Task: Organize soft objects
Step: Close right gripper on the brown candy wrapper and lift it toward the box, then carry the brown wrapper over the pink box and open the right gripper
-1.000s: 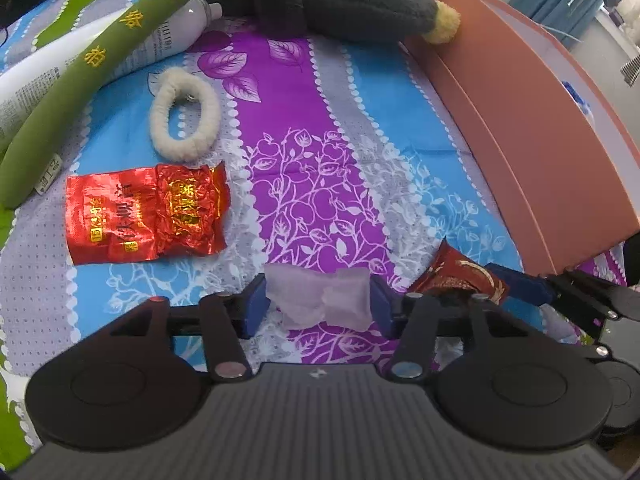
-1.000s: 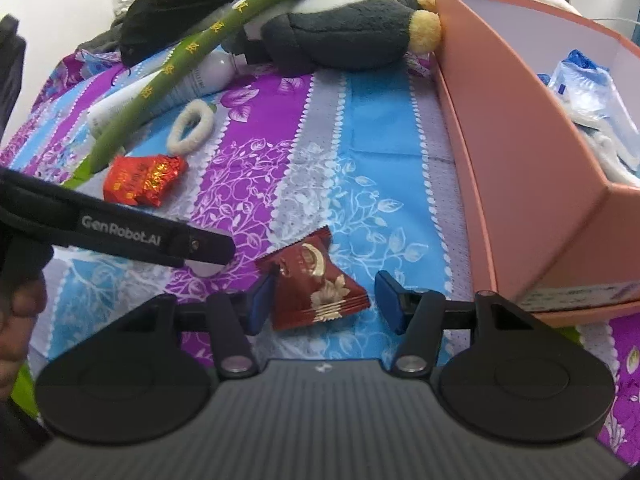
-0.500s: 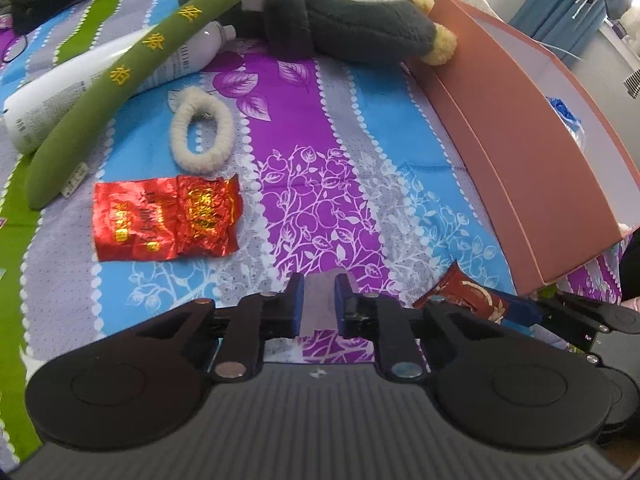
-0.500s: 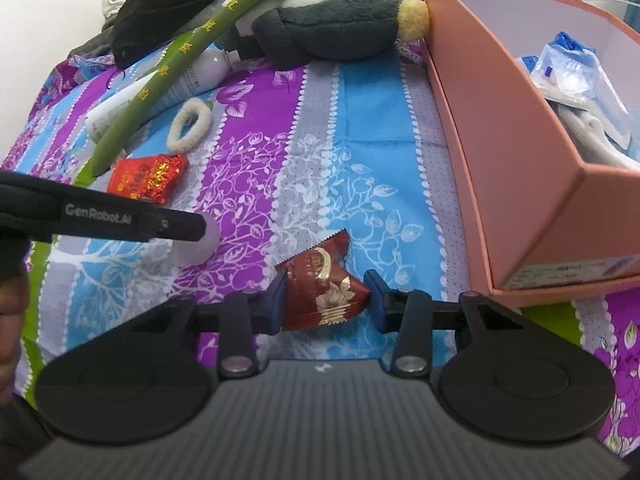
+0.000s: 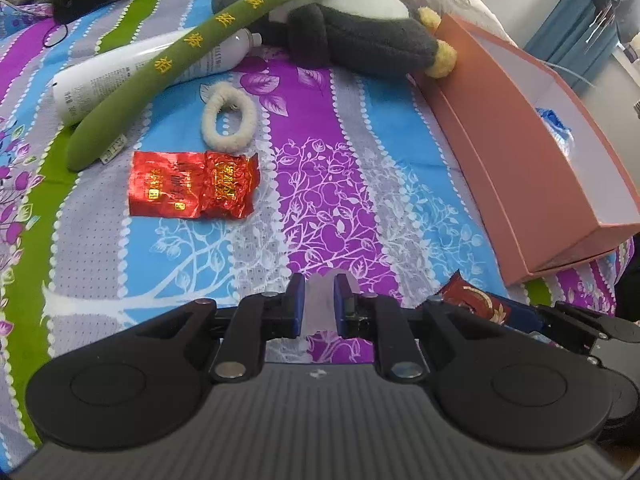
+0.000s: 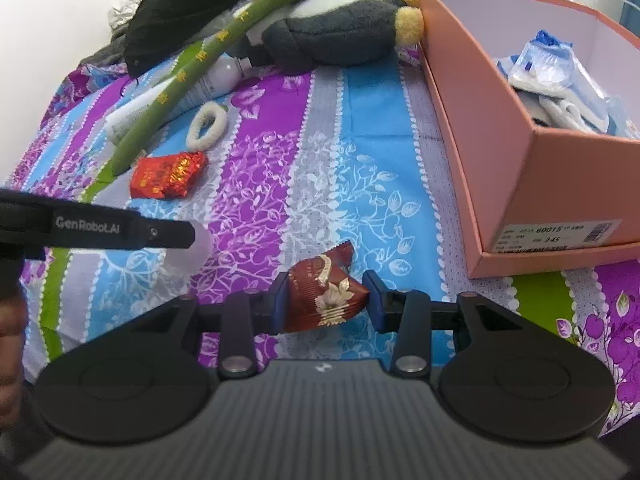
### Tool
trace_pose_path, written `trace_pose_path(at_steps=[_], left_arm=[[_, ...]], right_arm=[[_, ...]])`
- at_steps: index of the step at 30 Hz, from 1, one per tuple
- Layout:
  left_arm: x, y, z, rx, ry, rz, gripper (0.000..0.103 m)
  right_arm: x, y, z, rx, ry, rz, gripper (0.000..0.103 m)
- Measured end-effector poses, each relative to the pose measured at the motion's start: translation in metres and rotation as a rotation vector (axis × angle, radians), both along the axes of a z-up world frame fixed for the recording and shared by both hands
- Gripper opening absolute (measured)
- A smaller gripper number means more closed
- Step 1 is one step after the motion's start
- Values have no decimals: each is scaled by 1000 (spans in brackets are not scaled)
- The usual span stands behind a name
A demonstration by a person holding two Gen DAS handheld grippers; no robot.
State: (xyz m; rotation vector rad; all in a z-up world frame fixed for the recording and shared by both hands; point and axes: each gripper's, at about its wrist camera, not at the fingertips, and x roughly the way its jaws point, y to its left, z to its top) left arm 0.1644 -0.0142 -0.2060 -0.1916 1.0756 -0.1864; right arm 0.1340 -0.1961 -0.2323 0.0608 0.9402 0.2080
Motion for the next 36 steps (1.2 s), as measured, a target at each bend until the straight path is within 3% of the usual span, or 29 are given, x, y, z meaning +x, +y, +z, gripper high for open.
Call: trace_pose_path(at_steps=[14,29,36], left_arm=[[-9,-5,44,-28,-82,4,18],[16,-26,130,-72,-238,-65,18],[30,-56,173,-116,-314,-108,18]], right_arm=[[-11,-5,44,12,-98,-18,42],[-4,-16,126,25,-309,-52,42],[6,-45,166,43,-412,-99,42]])
